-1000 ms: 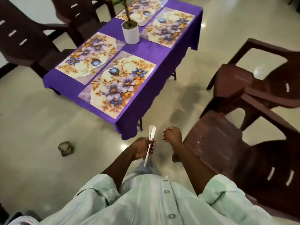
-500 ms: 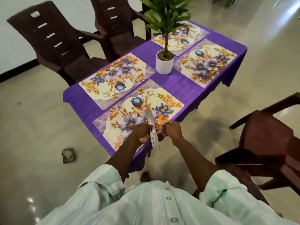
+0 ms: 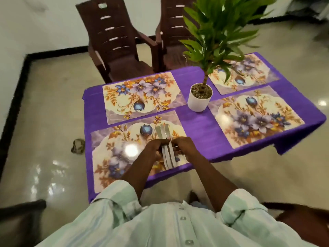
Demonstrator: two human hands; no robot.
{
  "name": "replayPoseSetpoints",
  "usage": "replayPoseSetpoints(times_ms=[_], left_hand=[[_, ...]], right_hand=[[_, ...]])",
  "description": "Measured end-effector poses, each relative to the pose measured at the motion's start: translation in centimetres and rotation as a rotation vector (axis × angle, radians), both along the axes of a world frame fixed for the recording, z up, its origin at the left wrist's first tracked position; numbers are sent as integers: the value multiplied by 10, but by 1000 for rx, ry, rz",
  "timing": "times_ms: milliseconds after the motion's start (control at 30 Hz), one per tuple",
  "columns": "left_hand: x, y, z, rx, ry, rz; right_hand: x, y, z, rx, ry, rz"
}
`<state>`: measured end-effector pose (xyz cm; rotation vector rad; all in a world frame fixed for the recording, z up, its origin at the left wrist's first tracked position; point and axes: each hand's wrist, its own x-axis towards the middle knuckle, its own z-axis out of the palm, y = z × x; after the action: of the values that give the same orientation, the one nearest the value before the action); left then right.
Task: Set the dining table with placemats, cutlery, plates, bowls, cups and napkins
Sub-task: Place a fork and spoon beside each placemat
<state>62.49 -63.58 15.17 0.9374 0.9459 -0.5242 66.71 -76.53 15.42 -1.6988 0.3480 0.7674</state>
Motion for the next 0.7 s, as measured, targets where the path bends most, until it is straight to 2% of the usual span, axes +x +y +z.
replayPoseSetpoints(times_ms=[133,200,333,567,700], left_hand=[[23,-29,-4,165,59,-57],[27,-44,11,186,98,-97],[39,-62,11,147,80,33],[50,-58,1,64,28,242],[42,-38,-15,109,53,351]], right_hand=[[29,-34,6,41,113,134],[38,-43,7,70,148,190],[53,-50,-1,55,140,282],[79,-55,-10,4,53,183],[92,-41,-19,-89,-10,205]])
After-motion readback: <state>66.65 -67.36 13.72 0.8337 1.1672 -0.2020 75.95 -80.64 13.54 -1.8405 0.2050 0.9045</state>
